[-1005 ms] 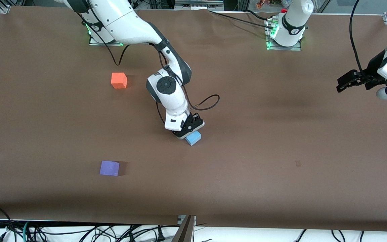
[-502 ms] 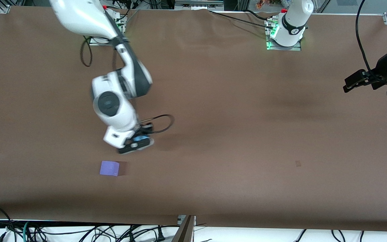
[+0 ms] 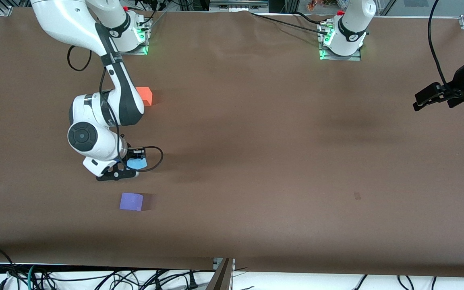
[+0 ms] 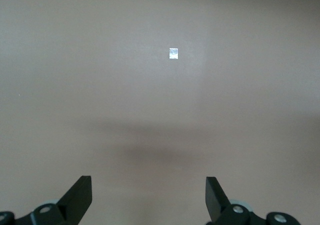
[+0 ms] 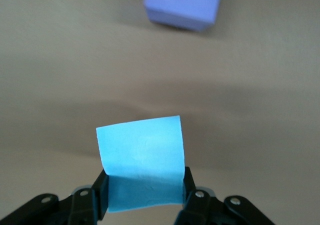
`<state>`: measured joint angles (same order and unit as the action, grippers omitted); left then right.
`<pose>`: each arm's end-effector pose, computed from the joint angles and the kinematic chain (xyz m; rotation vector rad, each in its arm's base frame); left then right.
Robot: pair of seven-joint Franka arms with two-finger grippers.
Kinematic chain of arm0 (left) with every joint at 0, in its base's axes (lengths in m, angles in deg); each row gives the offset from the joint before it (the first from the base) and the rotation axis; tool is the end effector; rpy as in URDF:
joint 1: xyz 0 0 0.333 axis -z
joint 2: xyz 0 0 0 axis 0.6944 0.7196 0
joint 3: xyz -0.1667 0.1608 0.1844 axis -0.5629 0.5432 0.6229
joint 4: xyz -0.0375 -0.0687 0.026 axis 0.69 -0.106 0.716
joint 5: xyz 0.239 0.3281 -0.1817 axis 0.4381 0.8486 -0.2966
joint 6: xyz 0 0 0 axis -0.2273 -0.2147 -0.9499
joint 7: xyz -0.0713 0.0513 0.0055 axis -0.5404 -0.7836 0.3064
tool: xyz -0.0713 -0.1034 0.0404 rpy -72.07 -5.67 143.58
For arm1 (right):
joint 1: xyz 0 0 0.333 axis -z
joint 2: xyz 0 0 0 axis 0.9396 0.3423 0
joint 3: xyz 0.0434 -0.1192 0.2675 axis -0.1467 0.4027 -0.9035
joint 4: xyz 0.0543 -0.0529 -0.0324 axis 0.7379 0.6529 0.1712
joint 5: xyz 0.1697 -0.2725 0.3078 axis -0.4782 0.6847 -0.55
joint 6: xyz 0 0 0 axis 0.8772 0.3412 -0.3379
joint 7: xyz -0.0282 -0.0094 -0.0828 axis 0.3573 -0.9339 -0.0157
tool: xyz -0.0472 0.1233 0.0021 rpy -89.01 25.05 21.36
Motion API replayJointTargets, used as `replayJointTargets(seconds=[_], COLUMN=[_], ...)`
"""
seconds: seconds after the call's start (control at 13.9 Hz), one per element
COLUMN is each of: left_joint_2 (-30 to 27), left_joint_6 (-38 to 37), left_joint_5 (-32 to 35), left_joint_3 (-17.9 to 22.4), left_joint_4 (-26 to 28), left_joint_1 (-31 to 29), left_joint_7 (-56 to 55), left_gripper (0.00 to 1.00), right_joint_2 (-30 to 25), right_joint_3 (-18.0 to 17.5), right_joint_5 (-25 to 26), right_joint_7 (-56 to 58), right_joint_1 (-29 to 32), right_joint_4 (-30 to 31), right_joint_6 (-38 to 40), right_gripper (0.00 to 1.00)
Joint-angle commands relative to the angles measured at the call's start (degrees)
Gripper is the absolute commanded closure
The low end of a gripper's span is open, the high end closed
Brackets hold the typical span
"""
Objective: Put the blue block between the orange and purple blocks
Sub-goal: 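Carry the light-blue cube with the right gripper between orange and purple cubes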
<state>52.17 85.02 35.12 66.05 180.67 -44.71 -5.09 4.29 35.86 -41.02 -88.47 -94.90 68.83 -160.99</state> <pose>0.6124 0.0049 0.5534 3.1286 0.2149 -0.0300 0.6570 0.1560 0.1902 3.0844 0.1843 -0.1531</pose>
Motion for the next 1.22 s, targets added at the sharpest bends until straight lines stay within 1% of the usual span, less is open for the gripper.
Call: replayJointTargets(seconds=[0.0,0.14,0.43,0.72,0.79,0.86,0.93,1.0,1.08,1.15], left_joint_2=[1.94,1.94,2.2,2.2,2.2,2.2,2.2,2.2,2.2,2.2], left_joint_6=[-0.77,-0.77,-0.85,-1.03,-1.03,-1.03,-1.03,-1.03,-1.03,-1.03], left_joint_5=[-1.3,-1.04,-1.3,-1.56,-1.48,-1.48,-1.48,-1.48,-1.48,-1.48], left_joint_3=[-0.42,-0.95,-0.86,-0.86,-0.86,-0.86,-0.86,-0.86,-0.86,-0.86], left_joint_4=[-1.92,-2.01,-3.68,-3.68,-3.77,-3.68,-3.68,-3.68,-3.68,-3.68], left_joint_1=[-0.41,-0.32,-0.15,-0.15,-0.06,-0.06,0.03,0.03,0.03,-0.06], left_joint_7=[0.99,0.99,0.99,0.9,0.9,0.9,0.9,0.9,0.9,0.9], left_gripper=[0.0,0.0,0.0,0.0,0.0,0.0,0.0,0.0,0.0,0.0], right_joint_2=[-6.02,-6.9,-8.31,-9.19,-9.28,-9.28,-9.54,-9.71,-10.06,-10.33], right_joint_3=[0.51,0.86,1.04,0.87,0.6,0.34,0.34,0.25,0.34,0.34], right_joint_5=[-0.73,-0.82,-1.52,-1.52,-1.52,-1.52,-1.43,-1.43,-1.43,-1.35], right_joint_7=[-0.54,-0.62,-5.88,-9.76,-10.64,-11.78,-12.4,-12.66,-13.45,-13.2], right_joint_1=[-0.65,-0.65,-0.65,-0.74,-0.74,-0.83,-0.92,-0.92,-0.92,-0.92], right_joint_4=[11.79,15.14,17.96,21.91,22.7,23.23,23.15,22.45,21.23,19.83], right_joint_6=[-7.71,-10.62,-11.42,-15.63,-16.69,-17.22,-17.22,-16.79,-16.7,-15.83], right_gripper=[0.94,0.94,0.94,0.93,0.91,0.82,0.53,0.19,0.02,0.01])
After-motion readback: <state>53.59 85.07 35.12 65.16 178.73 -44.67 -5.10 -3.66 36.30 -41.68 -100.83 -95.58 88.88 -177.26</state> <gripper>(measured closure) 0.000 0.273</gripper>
